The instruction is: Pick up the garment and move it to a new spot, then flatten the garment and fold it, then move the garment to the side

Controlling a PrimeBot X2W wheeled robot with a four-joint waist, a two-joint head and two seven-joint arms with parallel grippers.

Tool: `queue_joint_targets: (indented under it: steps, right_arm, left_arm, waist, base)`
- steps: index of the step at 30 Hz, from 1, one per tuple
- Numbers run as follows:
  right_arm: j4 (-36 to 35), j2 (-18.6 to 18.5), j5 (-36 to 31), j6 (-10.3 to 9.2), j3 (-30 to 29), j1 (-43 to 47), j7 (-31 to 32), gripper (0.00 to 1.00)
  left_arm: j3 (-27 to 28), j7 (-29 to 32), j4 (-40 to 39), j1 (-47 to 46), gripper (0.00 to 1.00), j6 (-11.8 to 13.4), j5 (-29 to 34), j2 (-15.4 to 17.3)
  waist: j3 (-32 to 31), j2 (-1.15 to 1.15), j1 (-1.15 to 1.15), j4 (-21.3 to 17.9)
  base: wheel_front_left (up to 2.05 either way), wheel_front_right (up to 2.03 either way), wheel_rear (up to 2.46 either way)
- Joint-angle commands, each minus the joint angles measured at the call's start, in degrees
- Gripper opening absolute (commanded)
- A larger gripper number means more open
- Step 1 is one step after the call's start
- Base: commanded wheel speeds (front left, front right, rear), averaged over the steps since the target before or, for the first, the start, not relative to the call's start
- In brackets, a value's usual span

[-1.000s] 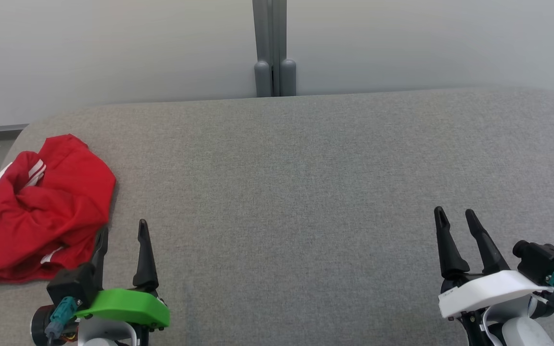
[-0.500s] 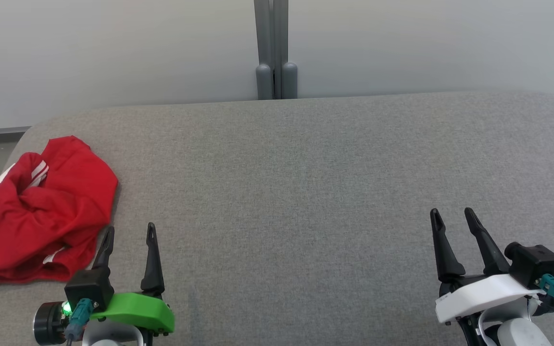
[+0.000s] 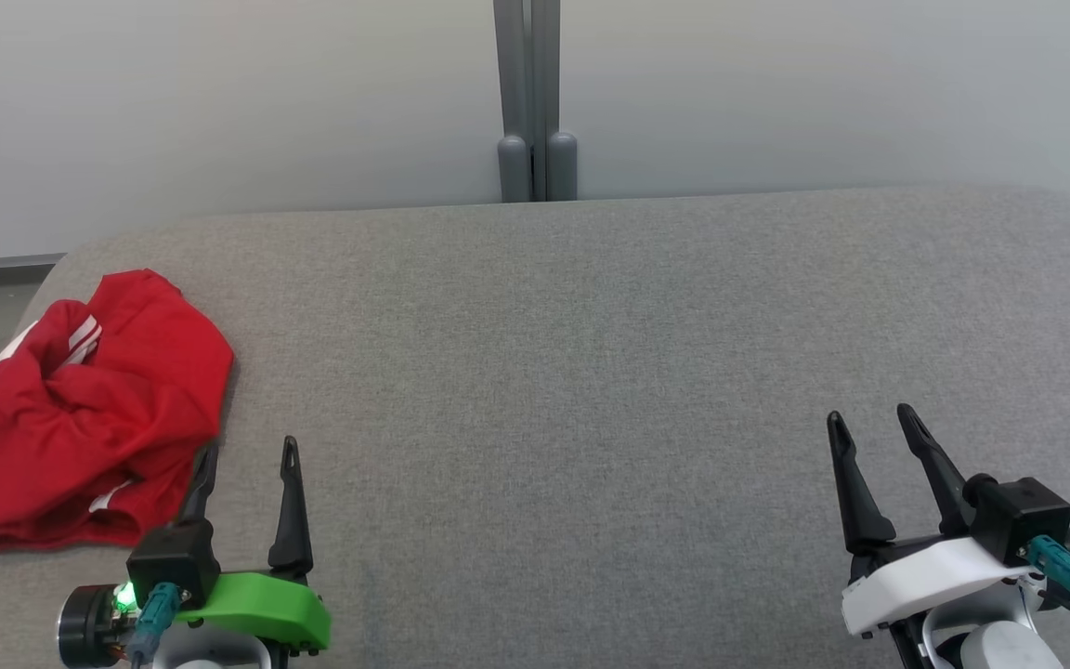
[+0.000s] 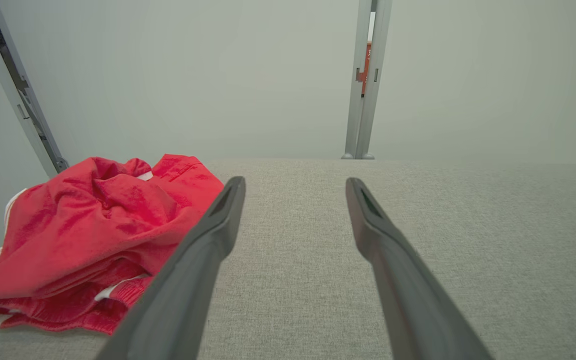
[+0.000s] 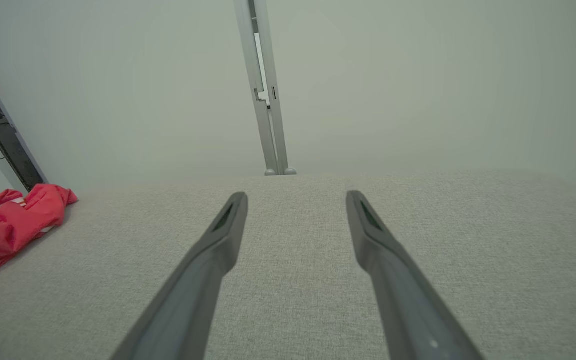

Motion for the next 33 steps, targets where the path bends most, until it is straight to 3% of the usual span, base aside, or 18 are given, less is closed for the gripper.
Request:
queue_joint_targets:
  steps: [1,14,33]
  right_arm:
    - [-0.6,-0.2,-1.2,0.02,-0.3,0.7,0.1,1.0]
    - [-2.1,0.5,-2.2,0.02,-1.8,2.0,2.1,1.0]
    - [-1.9,1.0,-1.6,0.02,-2.3,2.4,2.8,1.0]
  left_arm:
    - [0.3,-0.3,-0.1,0.1,1.0,0.2,1.2,0.5]
    - [0.2,2.9,-2.3,1.5,1.0,-0.7,-0.5,0.8]
    - [-0.5,4.6,-4.9,2.2,1.0,0.5,-1.2,1.8]
  waist:
    - [-0.1,0.0,0.0,0.1]
    - [-0.3,0.0,0.0,0.8]
    - [0.0,0.0,0.0,1.1]
  base:
    - [0.0,0.0,0.0]
    - [0.0,0.0,0.0]
    - [0.0,0.0,0.0]
